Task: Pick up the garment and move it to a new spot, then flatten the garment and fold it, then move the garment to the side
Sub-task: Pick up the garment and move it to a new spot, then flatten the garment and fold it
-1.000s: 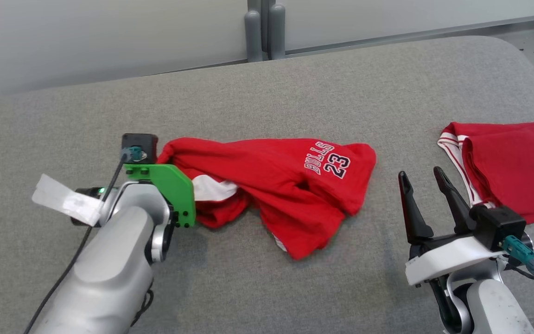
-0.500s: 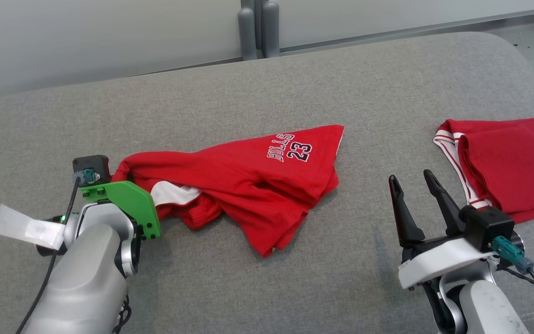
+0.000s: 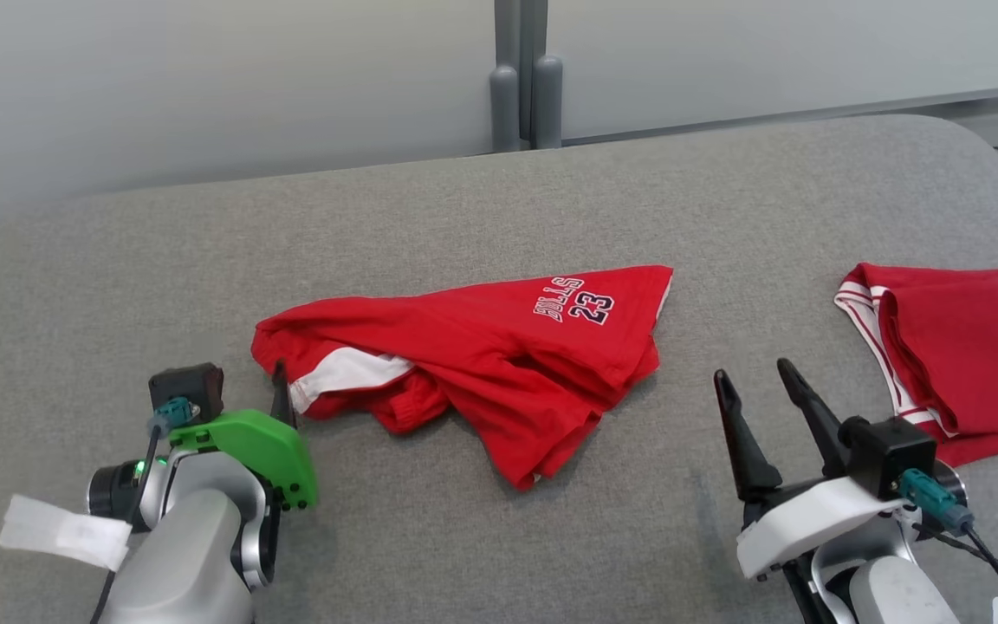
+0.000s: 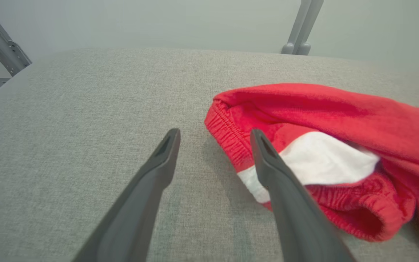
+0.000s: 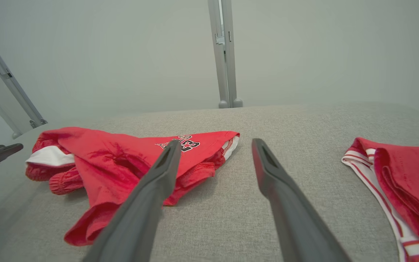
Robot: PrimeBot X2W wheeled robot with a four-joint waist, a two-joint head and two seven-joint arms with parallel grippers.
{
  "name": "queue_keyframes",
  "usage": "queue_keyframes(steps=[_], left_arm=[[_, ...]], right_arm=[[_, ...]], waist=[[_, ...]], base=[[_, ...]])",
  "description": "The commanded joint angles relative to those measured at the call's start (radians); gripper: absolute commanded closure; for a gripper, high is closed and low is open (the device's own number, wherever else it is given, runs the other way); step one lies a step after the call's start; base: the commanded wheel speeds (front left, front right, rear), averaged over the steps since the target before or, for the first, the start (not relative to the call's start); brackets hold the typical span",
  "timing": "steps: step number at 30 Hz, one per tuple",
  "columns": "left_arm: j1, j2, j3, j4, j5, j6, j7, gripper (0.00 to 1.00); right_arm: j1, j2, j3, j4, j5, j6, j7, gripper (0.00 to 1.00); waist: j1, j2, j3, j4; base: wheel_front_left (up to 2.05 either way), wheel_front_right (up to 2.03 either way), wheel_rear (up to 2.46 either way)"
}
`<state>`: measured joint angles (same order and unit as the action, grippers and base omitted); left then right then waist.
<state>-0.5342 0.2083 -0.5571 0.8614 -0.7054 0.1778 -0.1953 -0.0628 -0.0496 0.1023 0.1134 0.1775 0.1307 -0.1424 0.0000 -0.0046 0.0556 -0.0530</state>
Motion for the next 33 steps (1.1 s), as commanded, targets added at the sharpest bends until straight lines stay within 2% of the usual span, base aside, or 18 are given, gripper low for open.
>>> queue_keyframes(steps=[1,4,10,21,33], left_arm=[[0.022,0.002,0.001,-0.011,-0.007,0.005,-0.011,0.0],[0.079,0.0,0.009,-0.069,-0.011,0.015,-0.037,0.0],[0.197,0.014,0.021,-0.238,0.012,0.065,-0.062,0.0],[0.361,0.069,0.047,-0.525,0.037,0.171,-0.059,0.0],[0.425,0.093,0.053,-0.622,0.022,0.214,-0.033,0.0]], right_arm=[[0.014,-0.002,0.005,0.003,-0.003,0.0,0.002,0.0],[0.027,-0.002,0.035,0.012,0.001,0.0,0.015,0.0],[0.026,-0.002,0.116,0.058,0.045,0.0,0.024,0.0],[-0.06,-0.003,0.245,0.251,0.177,0.0,0.013,0.0],[-0.173,-0.003,0.29,0.489,0.3,0.0,-0.02,0.0]], waist=[[0.0,0.0046,-0.023,0.023],[0.0,0.0046,-0.034,0.042],[0.0,0.0046,-0.035,0.095],[0.0,0.0046,-0.023,0.18],[0.0,0.0046,-0.006,0.23]], base=[[0.0,0.0,0.0],[0.0,0.0,0.0],[0.0,0.0,0.0],[0.0,0.0,0.0],[0.0,0.0,0.0]])
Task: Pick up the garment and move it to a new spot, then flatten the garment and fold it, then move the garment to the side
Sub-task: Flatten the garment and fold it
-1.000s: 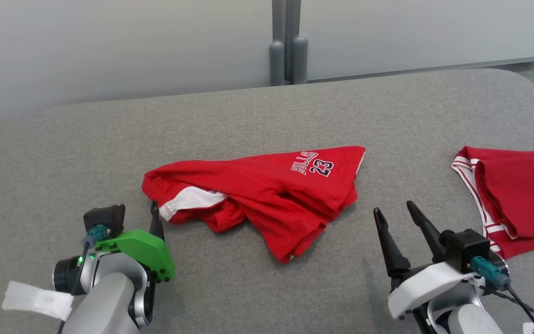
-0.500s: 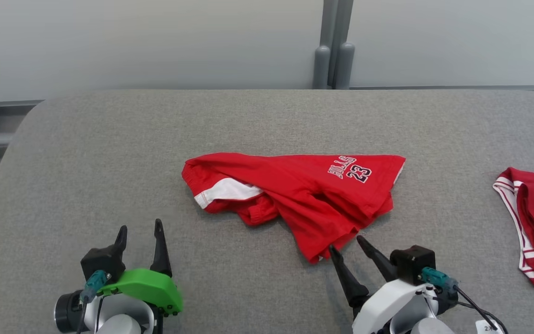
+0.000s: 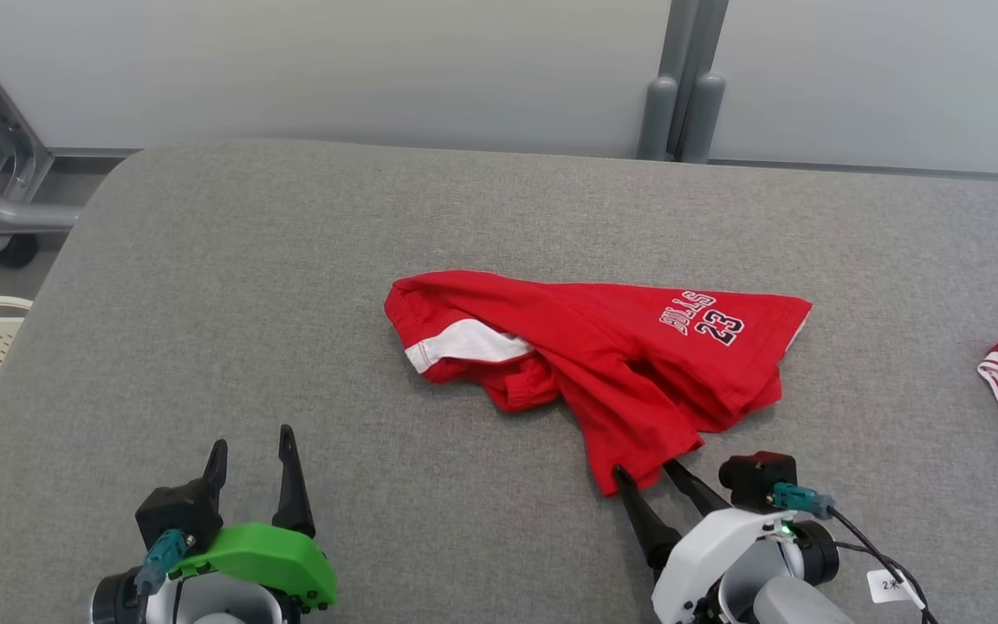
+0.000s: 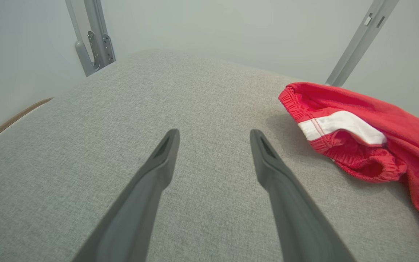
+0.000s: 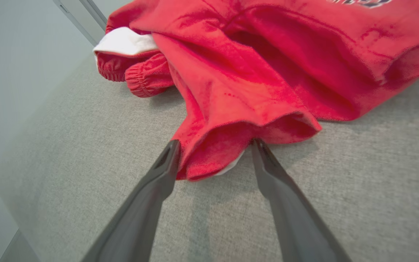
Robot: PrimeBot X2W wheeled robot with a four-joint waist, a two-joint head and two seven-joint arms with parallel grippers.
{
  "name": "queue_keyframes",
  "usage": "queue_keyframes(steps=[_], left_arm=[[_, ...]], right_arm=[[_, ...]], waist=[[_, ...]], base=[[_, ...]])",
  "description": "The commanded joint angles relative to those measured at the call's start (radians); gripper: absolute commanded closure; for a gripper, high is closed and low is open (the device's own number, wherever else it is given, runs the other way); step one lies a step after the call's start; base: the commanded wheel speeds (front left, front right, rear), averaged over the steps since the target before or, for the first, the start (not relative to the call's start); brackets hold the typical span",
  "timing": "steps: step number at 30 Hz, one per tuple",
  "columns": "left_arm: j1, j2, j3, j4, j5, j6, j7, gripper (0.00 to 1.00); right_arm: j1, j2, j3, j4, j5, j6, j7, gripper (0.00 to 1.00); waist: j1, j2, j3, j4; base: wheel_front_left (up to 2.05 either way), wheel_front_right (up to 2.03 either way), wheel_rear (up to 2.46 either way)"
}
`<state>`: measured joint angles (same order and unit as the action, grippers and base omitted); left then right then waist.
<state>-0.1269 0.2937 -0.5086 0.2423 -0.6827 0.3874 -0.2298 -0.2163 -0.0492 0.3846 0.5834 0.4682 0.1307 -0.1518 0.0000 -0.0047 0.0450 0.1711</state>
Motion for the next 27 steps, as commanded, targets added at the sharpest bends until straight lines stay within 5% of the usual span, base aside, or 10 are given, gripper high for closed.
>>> queue_keyframes(steps=[1,5,17,27], left_arm=[[0.02,0.008,0.005,-0.005,0.0,0.006,0.002,0.0],[0.022,0.007,0.003,-0.011,-0.002,0.012,0.002,0.0],[0.044,0.006,0.007,-0.021,-0.015,0.02,-0.004,0.0],[0.005,-0.012,-0.021,-0.029,0.002,0.0,-0.008,0.0]], right_arm=[[-0.029,-0.003,0.013,0.036,0.015,0.0,-0.017,0.47],[-0.062,-0.003,0.034,0.086,0.038,0.0,-0.042,1.0],[-0.122,-0.004,-0.016,-0.031,-0.023,0.0,-0.094,1.0],[-0.27,-0.101,-0.142,-0.135,-0.157,0.0,0.071,1.0]], waist=[[0.0,0.0047,0.005,0.007],[0.0,0.0047,0.005,0.011],[0.0,0.0047,-0.006,-0.035],[0.0,0.0047,0.018,-0.008]], base=[[0.0,0.0,0.0],[0.0,0.0,0.0],[0.0,0.0,0.0],[0.0,0.0,0.0]])
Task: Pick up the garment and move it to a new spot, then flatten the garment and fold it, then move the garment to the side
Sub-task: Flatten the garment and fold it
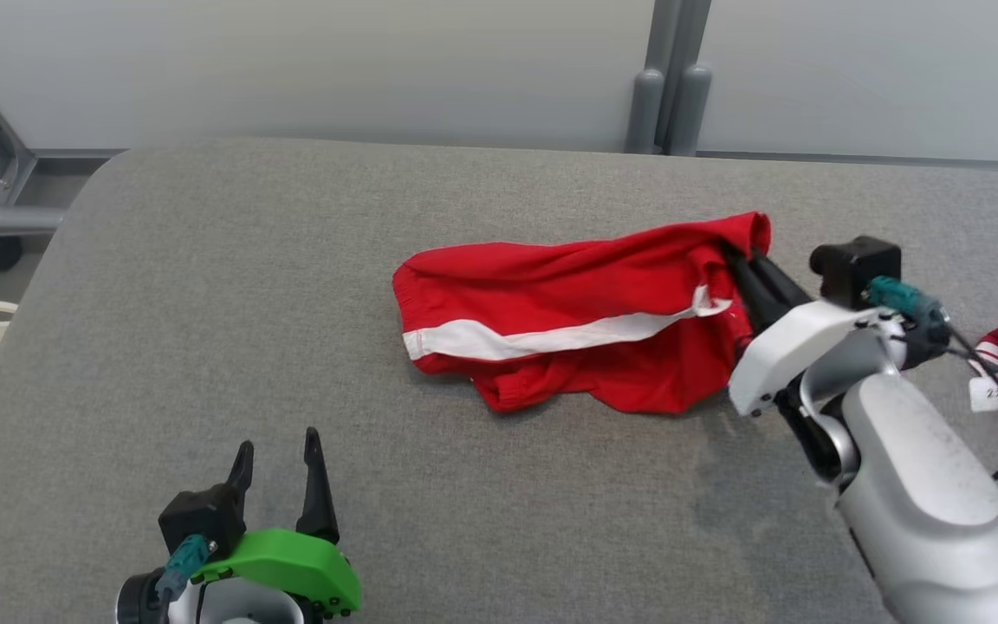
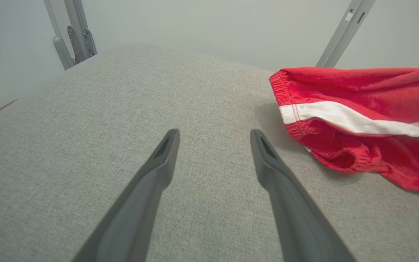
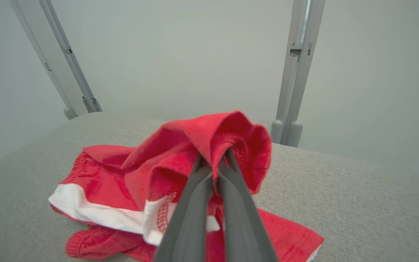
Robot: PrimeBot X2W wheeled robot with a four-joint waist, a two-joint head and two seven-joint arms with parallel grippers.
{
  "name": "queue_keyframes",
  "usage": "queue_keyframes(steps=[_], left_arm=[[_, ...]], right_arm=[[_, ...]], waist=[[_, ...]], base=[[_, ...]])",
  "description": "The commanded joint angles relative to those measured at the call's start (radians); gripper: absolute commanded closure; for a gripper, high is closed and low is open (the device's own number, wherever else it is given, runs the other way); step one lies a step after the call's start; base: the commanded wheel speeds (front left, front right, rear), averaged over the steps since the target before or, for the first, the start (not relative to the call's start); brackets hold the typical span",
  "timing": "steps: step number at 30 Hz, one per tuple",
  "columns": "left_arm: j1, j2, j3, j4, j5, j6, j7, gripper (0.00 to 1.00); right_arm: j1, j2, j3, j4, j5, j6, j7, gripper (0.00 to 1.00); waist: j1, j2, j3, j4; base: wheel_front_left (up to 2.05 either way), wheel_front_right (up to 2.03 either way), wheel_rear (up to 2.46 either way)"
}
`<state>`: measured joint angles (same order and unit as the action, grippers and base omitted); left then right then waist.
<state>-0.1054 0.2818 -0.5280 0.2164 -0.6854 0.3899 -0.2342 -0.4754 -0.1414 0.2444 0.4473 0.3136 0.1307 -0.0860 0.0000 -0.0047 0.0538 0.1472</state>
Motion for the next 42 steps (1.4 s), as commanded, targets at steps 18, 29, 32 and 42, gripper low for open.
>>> queue_keyframes(steps=[18,29,32,42], left_arm=[[-0.08,-0.02,-0.058,-0.034,0.044,-0.029,0.002,0.0],[-0.084,-0.012,-0.056,-0.026,0.04,-0.022,-0.001,0.0],[-0.08,-0.01,-0.056,-0.029,0.04,-0.02,-0.001,0.0],[-0.057,0.002,-0.056,-0.041,0.038,-0.011,-0.001,0.0]], right_arm=[[-0.207,-0.187,-0.023,0.463,0.166,0.0,0.078,1.0],[-0.246,-0.225,0.071,0.503,0.224,0.0,0.016,0.0],[-0.236,-0.251,0.1,0.489,0.24,0.0,-0.015,0.0],[-0.149,-0.285,0.15,0.419,0.276,0.0,-0.127,0.0]], waist=[[0.0,0.0047,0.09,0.13],[0.0,0.0047,0.097,0.069],[0.0,0.0047,0.088,0.04],[0.0,0.0047,0.055,-0.06]], base=[[0.0,0.0,0.0],[0.0,0.0,0.0],[0.0,0.0,0.0],[0.0,0.0,0.0]])
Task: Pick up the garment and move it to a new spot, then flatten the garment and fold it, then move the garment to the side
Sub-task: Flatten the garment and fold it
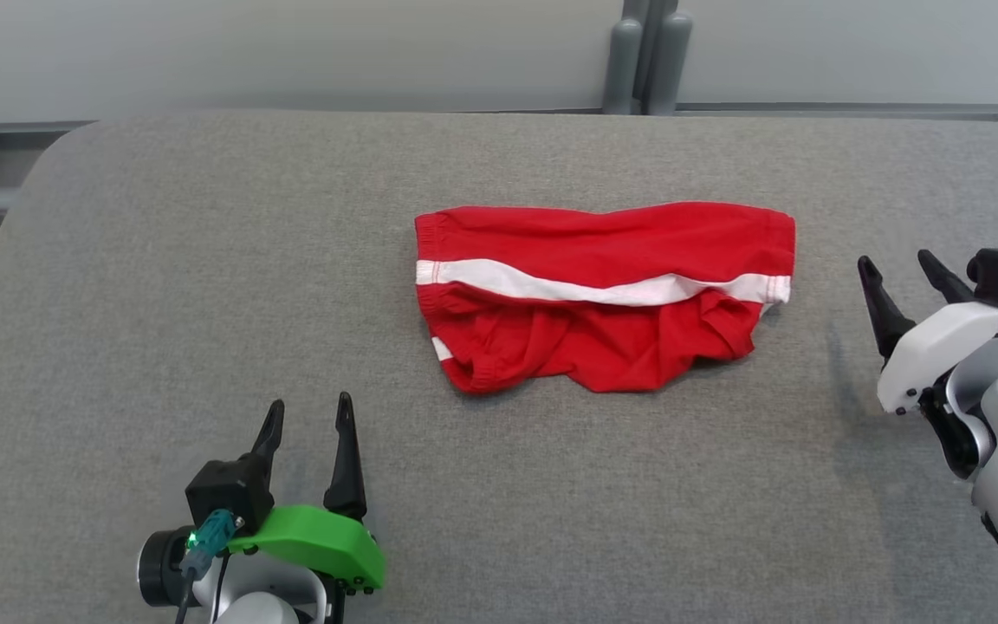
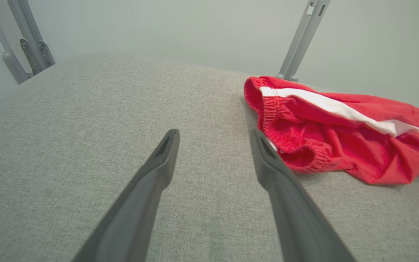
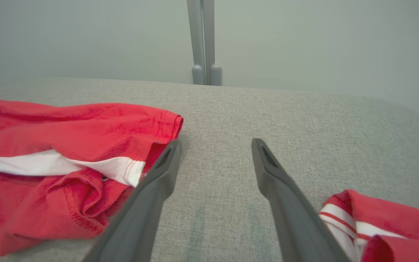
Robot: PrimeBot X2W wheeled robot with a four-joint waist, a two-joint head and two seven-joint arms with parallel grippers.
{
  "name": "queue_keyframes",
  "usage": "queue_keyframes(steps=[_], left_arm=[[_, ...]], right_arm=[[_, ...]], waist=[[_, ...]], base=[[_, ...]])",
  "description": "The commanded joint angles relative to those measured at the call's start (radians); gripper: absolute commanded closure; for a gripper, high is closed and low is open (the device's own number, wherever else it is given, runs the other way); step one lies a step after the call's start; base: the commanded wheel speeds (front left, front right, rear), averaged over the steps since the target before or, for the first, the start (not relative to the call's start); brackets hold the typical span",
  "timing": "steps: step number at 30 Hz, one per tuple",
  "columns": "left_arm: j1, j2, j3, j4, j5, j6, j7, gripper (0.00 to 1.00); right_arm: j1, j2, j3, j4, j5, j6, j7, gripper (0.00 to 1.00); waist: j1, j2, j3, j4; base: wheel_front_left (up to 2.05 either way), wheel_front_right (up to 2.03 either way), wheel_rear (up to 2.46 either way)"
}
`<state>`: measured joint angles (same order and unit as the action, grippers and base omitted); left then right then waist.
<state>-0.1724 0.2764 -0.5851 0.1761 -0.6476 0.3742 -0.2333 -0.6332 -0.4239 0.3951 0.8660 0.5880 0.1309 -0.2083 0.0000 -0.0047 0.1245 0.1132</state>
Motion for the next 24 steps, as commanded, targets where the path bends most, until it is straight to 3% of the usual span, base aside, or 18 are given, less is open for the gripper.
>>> queue_keyframes(steps=[1,8,12,18,24], left_arm=[[0.012,0.008,-0.001,-0.003,0.002,0.006,-0.001,0.0],[0.026,0.016,0.0,-0.017,-0.002,0.01,-0.002,0.0],[0.042,0.022,0.002,-0.028,-0.008,-0.002,-0.007,0.0],[0.07,0.039,0.017,-0.018,-0.012,-0.012,-0.016,0.0],[0.094,0.053,0.035,-0.026,-0.001,-0.012,-0.024,0.0]], right_arm=[[0.021,-0.002,-0.001,-0.014,0.004,0.0,-0.013,0.0],[0.115,0.026,-0.037,-0.143,-0.034,0.0,-0.05,0.0],[0.179,0.052,-0.086,-0.239,-0.132,0.0,-0.056,0.0],[0.304,0.144,-0.201,-0.447,-0.292,0.0,-0.046,0.0],[0.443,0.258,-0.295,-0.675,-0.403,0.0,0.034,0.0]], waist=[[0.0,0.0047,-0.019,-0.034],[0.0,0.0047,-0.055,-0.083],[0.0,0.0047,-0.086,-0.103],[0.0,0.0047,-0.133,-0.126],[0.0,0.0047,-0.15,-0.13]], base=[[0.0,0.0,0.0],[0.0,0.0,0.0],[0.0,0.0,0.0],[0.0,0.0,0.0],[0.0,0.0,0.0]])
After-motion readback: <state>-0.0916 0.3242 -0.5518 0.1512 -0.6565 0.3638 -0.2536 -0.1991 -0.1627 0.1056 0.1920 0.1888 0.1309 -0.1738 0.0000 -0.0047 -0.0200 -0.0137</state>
